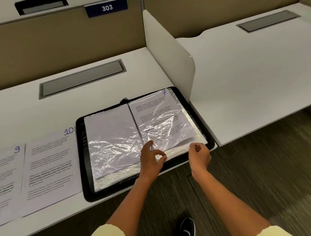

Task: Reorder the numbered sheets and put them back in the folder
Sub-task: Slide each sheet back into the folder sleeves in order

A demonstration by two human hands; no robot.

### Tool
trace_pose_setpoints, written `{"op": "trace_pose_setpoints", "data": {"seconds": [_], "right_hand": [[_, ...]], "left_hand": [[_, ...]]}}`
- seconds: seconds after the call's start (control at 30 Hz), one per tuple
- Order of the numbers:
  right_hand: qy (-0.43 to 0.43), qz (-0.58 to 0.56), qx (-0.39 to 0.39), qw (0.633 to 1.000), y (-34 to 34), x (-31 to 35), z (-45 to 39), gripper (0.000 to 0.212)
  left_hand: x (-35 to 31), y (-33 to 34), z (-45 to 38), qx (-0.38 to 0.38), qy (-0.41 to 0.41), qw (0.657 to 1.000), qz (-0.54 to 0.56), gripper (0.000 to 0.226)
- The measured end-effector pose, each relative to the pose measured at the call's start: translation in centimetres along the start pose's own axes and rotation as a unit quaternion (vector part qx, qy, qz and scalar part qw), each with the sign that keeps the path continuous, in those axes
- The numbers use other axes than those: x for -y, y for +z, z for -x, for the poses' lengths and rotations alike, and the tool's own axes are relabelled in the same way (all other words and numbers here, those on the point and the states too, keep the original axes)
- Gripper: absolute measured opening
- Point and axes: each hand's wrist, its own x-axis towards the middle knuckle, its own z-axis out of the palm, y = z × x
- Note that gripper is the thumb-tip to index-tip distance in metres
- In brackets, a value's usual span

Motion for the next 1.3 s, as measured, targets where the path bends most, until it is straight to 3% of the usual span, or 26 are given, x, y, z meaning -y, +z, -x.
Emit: {"op": "trace_pose_setpoints", "data": {"seconds": [0.2,0.43,0.57,0.73,0.9,0.97,1.1,1.3], "right_hand": [[-0.039,-0.006,-0.039,0.998,-1.3,0.8,-1.1,0.014],[-0.041,-0.006,-0.008,0.999,-2.0,1.6,-2.4,0.017],[-0.066,-0.054,0.037,0.996,-1.7,2.4,-1.8,0.03],[-0.101,-0.088,0.093,0.987,-0.4,3.7,-0.8,0.034],[-0.152,-0.094,0.149,0.973,1.4,5.6,1.2,0.016],[-0.175,-0.092,0.172,0.965,2.3,6.2,2.5,0.011],[-0.217,-0.082,0.229,0.946,4.6,6.7,6.0,0.014],[-0.295,-0.037,0.279,0.913,7.7,5.3,11.2,0.015]], "left_hand": [[-0.3,0.1,0.1,-0.004,0.0,1.0,-0.007,0.016],[-0.5,0.0,0.2,-0.007,-0.008,1.0,-0.006,0.015],[-1.1,-0.5,0.4,0.007,-0.022,1.0,-0.001,0.007],[-2.8,-1.8,0.2,0.004,-0.055,0.998,0.025,0.022],[-4.3,-4.2,0.0,-0.029,-0.101,0.988,0.117,0.022],[-4.1,-5.4,-0.1,-0.043,-0.126,0.98,0.146,0.034],[-3.6,-8.3,0.6,-0.063,-0.141,0.968,0.199,0.039],[-2.2,-12.4,2.8,-0.071,-0.181,0.917,0.349,0.059]]}}
